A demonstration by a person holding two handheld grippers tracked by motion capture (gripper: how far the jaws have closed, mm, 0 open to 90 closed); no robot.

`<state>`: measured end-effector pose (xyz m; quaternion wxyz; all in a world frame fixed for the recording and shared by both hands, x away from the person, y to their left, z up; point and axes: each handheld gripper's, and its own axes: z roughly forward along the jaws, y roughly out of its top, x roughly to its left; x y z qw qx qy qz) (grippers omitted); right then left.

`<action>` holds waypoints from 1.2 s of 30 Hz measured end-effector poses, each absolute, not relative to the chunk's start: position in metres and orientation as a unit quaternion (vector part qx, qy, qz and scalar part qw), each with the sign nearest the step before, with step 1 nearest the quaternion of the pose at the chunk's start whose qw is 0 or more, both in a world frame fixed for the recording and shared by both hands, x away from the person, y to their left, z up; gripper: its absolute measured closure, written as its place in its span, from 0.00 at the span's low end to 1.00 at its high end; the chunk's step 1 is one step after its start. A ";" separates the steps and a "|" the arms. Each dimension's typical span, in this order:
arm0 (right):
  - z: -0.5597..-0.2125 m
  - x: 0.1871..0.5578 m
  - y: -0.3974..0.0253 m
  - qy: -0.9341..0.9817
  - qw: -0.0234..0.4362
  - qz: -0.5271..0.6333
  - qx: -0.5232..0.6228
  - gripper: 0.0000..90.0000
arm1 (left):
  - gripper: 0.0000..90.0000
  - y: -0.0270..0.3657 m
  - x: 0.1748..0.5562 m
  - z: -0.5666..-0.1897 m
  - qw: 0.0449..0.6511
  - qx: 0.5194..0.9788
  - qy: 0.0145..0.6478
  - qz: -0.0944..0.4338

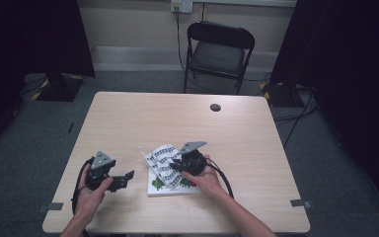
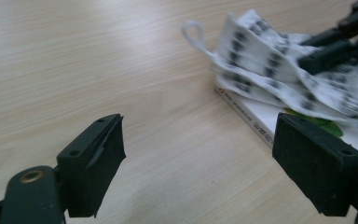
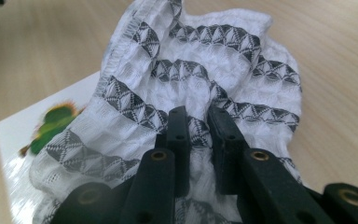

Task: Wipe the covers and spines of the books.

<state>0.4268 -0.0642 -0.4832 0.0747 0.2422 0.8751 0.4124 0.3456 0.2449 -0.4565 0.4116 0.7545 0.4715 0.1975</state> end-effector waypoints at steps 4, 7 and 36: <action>-0.482 0.417 -0.075 0.880 0.075 0.406 0.234 0.90 | 0.18 0.250 0.348 -0.459 0.411 0.752 0.476 0.196; -0.482 0.417 -0.094 0.874 0.099 0.398 0.261 0.90 | 0.18 0.251 0.349 -0.460 0.410 0.753 0.475 0.198; -0.479 0.366 -0.148 0.881 0.085 0.380 0.269 0.75 | 0.18 0.246 0.351 -0.462 0.409 0.763 0.459 0.199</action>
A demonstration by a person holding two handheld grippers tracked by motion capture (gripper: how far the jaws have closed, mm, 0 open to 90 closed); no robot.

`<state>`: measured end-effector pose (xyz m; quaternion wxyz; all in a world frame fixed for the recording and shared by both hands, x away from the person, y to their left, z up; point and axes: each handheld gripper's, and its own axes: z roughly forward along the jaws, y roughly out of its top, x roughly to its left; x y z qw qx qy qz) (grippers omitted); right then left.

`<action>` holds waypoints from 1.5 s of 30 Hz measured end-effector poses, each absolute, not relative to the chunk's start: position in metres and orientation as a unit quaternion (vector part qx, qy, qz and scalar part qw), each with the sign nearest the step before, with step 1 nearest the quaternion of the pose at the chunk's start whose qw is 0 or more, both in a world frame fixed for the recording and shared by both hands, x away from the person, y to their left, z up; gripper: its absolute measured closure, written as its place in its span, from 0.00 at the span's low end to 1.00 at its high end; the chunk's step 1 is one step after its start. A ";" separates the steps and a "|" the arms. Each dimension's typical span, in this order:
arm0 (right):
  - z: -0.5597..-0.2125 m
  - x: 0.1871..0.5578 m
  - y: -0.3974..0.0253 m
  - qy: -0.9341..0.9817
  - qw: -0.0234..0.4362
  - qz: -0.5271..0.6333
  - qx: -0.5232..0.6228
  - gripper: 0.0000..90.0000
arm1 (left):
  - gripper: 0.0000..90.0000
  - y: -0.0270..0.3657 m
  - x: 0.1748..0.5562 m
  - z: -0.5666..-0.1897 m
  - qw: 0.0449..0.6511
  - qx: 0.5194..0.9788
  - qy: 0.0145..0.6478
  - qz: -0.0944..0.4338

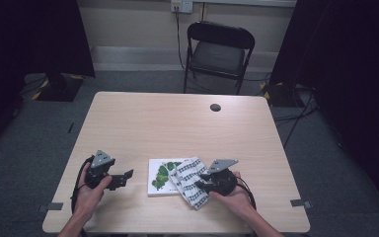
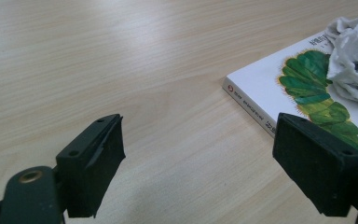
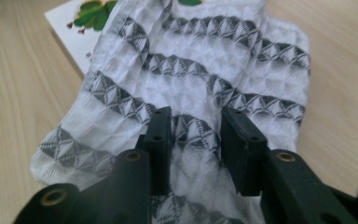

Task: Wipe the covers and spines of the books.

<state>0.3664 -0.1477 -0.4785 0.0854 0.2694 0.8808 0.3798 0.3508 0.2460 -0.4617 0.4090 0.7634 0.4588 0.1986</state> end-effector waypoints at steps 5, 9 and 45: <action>-0.480 0.360 -0.152 0.881 0.077 0.387 0.261 0.89 | 0.18 0.246 0.352 -0.463 0.406 0.766 0.458 0.198; -0.481 0.359 -0.147 0.879 0.071 0.397 0.255 0.89 | 0.18 0.244 0.352 -0.463 0.408 0.767 0.456 0.194; -0.482 0.364 -0.105 0.882 0.059 0.408 0.228 0.86 | 0.18 0.249 0.352 -0.465 0.400 0.766 0.463 0.195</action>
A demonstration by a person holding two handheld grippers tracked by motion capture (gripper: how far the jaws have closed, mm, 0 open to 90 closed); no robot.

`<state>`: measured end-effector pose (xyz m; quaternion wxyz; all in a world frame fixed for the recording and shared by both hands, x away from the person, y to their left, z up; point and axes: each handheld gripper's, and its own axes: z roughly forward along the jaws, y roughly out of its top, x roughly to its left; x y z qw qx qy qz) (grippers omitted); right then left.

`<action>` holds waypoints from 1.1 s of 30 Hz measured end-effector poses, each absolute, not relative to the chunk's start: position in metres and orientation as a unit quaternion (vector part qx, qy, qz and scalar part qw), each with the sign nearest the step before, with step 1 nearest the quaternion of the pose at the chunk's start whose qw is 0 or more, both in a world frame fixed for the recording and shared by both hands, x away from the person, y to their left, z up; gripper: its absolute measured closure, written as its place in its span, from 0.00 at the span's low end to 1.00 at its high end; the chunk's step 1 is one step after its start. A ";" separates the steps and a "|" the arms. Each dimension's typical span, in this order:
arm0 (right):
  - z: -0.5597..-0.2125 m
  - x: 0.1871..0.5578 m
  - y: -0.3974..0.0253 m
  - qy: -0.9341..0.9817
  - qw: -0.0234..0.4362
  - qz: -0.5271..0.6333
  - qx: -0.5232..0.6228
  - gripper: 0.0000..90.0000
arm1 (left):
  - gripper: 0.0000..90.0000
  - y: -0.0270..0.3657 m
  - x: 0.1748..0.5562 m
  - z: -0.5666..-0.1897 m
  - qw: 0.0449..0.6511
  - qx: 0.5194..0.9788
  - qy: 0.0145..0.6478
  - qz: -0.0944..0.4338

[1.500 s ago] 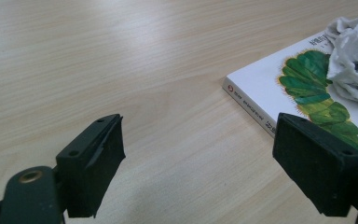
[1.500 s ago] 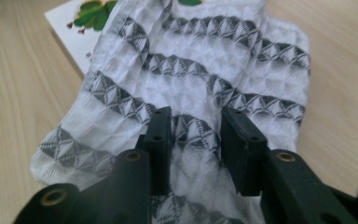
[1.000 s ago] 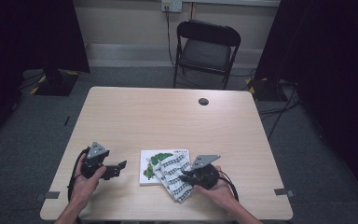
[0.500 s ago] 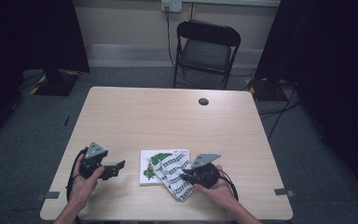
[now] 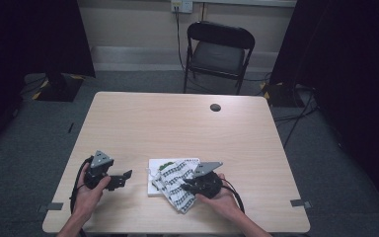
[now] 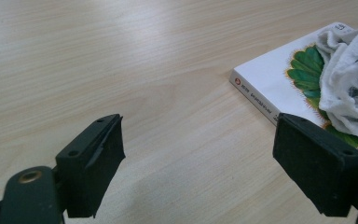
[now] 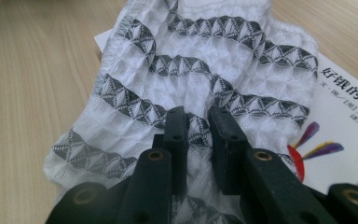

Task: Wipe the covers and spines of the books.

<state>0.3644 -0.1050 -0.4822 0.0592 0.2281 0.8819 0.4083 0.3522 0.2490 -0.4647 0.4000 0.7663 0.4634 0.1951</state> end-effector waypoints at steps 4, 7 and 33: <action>-0.482 0.373 -0.104 0.881 0.057 0.409 0.234 0.86 | 0.18 0.249 0.352 -0.465 0.401 0.767 0.462 0.194; -0.481 0.376 -0.106 0.881 0.061 0.405 0.238 0.86 | 0.18 0.251 0.351 -0.464 0.400 0.768 0.461 0.195; -0.481 0.390 -0.085 0.885 0.047 0.406 0.222 0.88 | 0.18 0.257 0.344 -0.462 0.401 0.759 0.467 0.212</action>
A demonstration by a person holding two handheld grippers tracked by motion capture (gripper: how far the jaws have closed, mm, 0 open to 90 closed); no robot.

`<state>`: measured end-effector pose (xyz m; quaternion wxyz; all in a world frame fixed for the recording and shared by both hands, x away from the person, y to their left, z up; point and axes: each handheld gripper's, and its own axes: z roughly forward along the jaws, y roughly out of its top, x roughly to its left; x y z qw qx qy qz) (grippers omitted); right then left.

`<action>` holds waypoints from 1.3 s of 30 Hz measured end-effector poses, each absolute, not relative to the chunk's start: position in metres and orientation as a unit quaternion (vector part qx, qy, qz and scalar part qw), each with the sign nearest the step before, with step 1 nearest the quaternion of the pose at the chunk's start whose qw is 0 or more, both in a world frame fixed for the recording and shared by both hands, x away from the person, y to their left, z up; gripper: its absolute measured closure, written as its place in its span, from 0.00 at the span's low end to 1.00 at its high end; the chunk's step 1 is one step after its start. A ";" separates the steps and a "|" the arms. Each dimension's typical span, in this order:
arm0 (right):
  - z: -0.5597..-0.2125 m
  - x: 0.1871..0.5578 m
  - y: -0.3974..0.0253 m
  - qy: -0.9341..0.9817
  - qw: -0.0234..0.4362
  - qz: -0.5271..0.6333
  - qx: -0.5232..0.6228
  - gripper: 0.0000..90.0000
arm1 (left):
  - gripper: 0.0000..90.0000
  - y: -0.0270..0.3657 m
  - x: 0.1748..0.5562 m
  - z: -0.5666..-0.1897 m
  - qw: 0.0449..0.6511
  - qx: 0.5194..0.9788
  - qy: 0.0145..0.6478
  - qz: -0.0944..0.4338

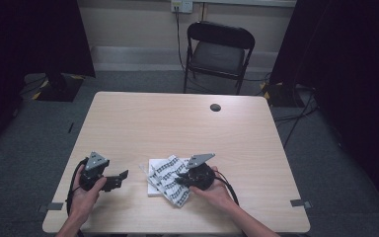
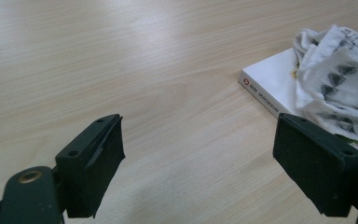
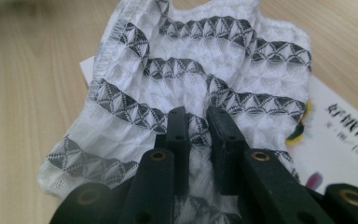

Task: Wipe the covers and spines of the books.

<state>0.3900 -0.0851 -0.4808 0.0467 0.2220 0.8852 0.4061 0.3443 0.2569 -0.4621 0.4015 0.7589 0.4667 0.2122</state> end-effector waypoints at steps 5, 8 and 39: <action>-0.482 0.403 -0.082 0.881 0.050 0.411 0.230 0.88 | 0.18 0.257 0.344 -0.463 0.399 0.763 0.464 0.209; -0.483 0.407 -0.085 0.876 0.058 0.413 0.241 0.88 | 0.18 0.258 0.345 -0.463 0.399 0.762 0.465 0.210; -0.479 0.392 -0.074 0.890 0.039 0.399 0.216 0.88 | 0.18 0.258 0.345 -0.463 0.402 0.758 0.471 0.206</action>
